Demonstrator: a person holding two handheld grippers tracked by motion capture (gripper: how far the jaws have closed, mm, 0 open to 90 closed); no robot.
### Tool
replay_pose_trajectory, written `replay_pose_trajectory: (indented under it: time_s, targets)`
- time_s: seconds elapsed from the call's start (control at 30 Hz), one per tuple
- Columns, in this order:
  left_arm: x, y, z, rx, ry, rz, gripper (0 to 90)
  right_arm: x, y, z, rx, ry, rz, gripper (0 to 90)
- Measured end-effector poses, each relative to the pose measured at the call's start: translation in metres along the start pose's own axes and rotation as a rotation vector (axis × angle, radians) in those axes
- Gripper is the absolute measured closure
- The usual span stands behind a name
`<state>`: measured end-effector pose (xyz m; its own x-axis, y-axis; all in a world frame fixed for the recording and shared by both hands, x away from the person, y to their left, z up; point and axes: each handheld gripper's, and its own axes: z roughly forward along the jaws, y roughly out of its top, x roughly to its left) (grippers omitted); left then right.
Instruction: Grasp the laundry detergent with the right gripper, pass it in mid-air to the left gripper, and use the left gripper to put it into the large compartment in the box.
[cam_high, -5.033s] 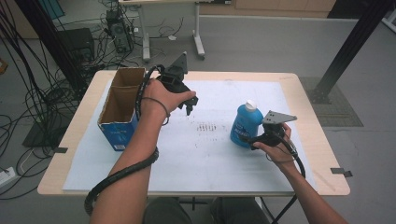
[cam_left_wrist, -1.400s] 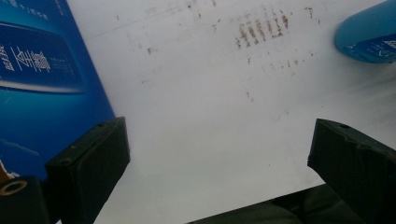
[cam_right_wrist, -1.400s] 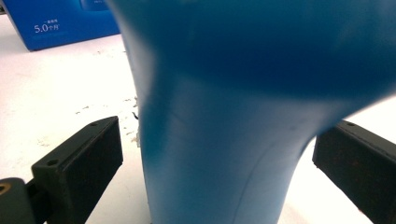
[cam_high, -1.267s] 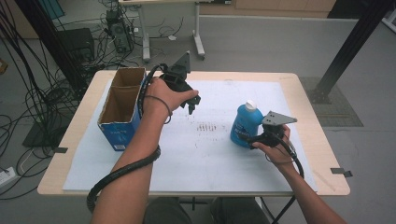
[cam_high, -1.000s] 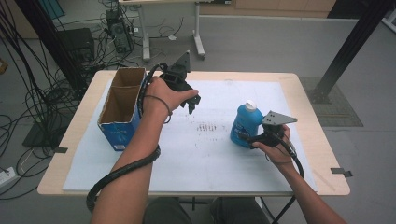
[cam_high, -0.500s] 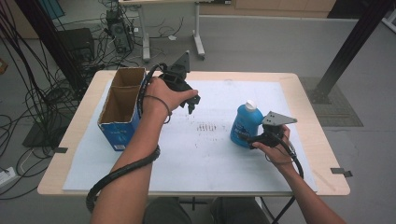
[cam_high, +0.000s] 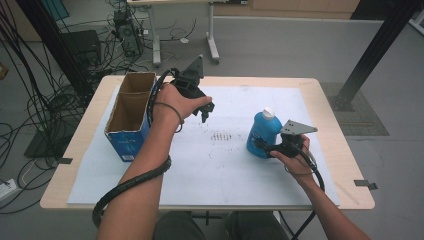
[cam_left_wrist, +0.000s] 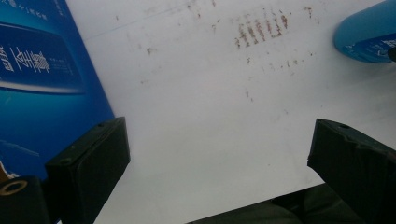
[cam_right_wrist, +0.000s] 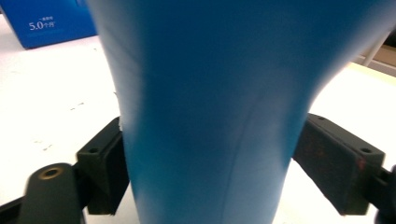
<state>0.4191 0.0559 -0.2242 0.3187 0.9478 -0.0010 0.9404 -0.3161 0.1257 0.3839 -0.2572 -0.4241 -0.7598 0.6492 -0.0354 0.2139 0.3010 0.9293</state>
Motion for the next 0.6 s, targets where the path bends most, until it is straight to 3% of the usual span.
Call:
replay_pose_trajectory:
  time_s: [0.43,0.6]
  targets:
    - [-0.0001,-0.0012,-0.0013,-0.004,0.003,-0.003,5.8,0.0030,0.0001,0.0024,-0.001,0.059,-0.029,39.3]
    - [0.0005,-0.0012,-0.0017,-0.004,0.006,-0.001,5.8,0.0029,-0.0012,0.0027,-0.010,0.068,-0.023,40.6]
